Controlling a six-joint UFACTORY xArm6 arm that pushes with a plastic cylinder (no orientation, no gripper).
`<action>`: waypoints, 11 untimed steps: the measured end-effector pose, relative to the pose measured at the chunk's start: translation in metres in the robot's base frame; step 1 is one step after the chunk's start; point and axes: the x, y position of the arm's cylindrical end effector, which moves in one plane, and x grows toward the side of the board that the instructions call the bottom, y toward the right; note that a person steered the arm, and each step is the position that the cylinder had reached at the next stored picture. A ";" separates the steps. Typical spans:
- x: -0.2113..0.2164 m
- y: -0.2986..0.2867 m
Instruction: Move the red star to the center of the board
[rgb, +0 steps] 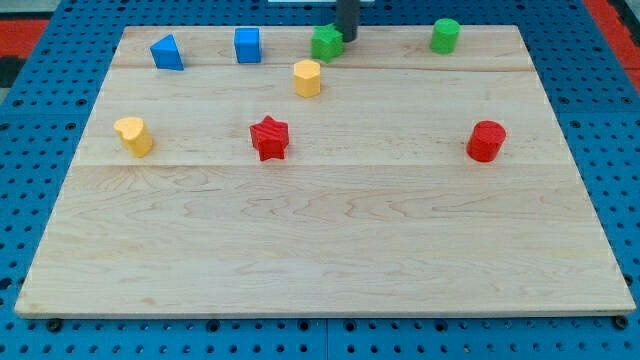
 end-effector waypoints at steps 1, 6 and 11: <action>0.000 -0.003; 0.245 0.004; 0.206 -0.075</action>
